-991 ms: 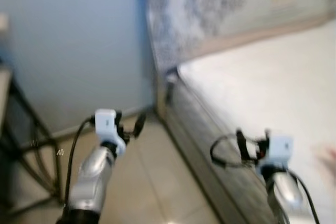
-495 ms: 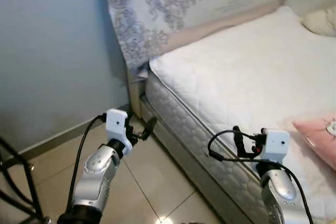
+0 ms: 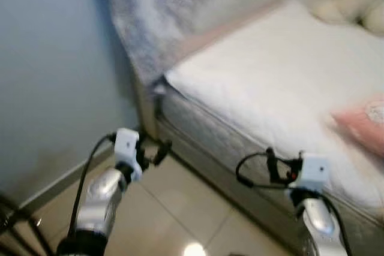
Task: Clean up the room
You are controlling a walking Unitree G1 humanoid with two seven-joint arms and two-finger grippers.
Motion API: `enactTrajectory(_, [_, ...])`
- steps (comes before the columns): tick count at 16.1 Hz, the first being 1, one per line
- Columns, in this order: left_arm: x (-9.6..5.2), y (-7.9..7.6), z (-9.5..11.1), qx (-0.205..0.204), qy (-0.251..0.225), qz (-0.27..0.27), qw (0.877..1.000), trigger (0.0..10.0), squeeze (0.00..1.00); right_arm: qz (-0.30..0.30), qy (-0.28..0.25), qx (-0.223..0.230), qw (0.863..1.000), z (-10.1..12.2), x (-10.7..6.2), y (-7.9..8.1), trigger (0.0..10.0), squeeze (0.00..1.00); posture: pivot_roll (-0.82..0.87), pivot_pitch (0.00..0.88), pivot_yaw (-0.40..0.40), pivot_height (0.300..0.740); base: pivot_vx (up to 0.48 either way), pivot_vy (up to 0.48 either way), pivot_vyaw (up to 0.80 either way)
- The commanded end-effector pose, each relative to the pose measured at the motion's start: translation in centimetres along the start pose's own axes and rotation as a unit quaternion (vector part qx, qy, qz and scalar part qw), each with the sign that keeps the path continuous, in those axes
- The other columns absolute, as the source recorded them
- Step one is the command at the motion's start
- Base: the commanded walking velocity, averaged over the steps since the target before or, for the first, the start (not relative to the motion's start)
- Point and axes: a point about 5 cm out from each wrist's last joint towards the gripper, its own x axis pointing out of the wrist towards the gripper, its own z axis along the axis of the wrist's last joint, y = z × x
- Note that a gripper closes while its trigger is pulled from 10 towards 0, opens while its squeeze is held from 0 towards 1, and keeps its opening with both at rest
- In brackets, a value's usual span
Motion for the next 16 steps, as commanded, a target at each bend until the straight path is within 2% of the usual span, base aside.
enactTrajectory(1, [0.7, -0.7, 0.4, 0.018, -0.008, -0.019, 1.0, 10.0, 0.0, -0.015, -0.013, -0.007, 1.0, 0.5, -0.1, -0.6, 10.0, 0.0, -0.1, 0.0, 0.032, 0.74, 0.0, 0.48, -0.63])
enactTrajectory(2, [0.9, -0.8, 0.7, 0.057, -0.012, -0.019, 0.998, 10.0, 0.0, -0.035, -0.024, -0.005, 0.999, 0.7, -0.2, -0.9, 10.0, 0.0, -0.1, 0.0, 0.038, 0.74, 0.0, 0.0, -0.63])
enactTrajectory(3, [0.9, -0.8, 0.8, 0.06, -0.015, -0.017, 0.998, 10.0, 0.0, -0.05, -0.031, -0.003, 0.998, 0.8, -0.3, -1.1, 10.0, 0.0, -0.11, 0.0, 0.04, 0.74, 0.0, 0.0, -0.63])
enactTrajectory(5, [1.1, -1.1, 1.0, 0.044, -0.027, -0.019, 0.998, 10.0, 0.0, -0.086, -0.056, -0.014, 0.995, 1.5, -0.2, -2.1, 10.0, 0.0, -0.11, 0.0, 0.045, 0.74, 0.0, 0.0, -0.63])
enactTrajectory(7, [1.4, -1.6, 1.8, 0.031, -0.051, 0.0, 0.998, 10.0, 0.0, -0.11, -0.093, -0.072, 0.987, 2.7, -0.5, -3.4, 10.0, 0.0, -0.12, 0.0, 0.055, 0.74, 0.0, 0.0, -0.63])
enactTrajectory(8, [1.4, -1.7, 1.9, 0.035, -0.054, 0.001, 0.998, 10.0, 0.0, -0.11, -0.095, -0.077, 0.986, 2.8, -0.6, -3.4, 10.0, 0.0, -0.12, 0.0, 0.055, 0.74, 0.0, 0.0, -0.63])
enactTrajectory(9, [1.4, -1.8, 2.8, 0.035, -0.077, 0.011, 0.996, 10.0, 0.0, -0.105, -0.108, -0.089, 0.985, 3.1, -1.0, -3.3, 10.0, 0.0, -0.12, 0.0, 0.058, 0.74, 0.0, 0.0, -0.63])
enactTrajectory(11, [1.6, -1.3, 4.7, 0.047, -0.11, 0.032, 0.992, 10.0, 0.0, -0.103, -0.117, -0.078, 0.985, 3.3, -1.4, -3.2, 10.0, 0.0, -0.12, 0.0, 0.059, 0.74, 0.0, 0.0, 0.0])
enactTrajectory(13, [1.8, -1.0, 6.1, -0.001, -0.133, 0.036, 0.99, 10.0, 0.0, -0.084, -0.103, -0.064, 0.989, 2.9, -1.4, -2.6, 10.0, 0.0, -0.13, 0.0, 0.06, 0.74, 0.137, -0.341, 0.0])
enactTrajectory(16, [2.4, -2.0, 5.6, -0.004, -0.122, 0.024, 0.992, 10.0, 0.0, -0.062, -0.086, -0.049, 0.993, 2.8, -0.7, -1.9, 10.0, 0.0, -0.14, 0.0, 0.066, 0.74, 0.275, -0.39, 0.0])
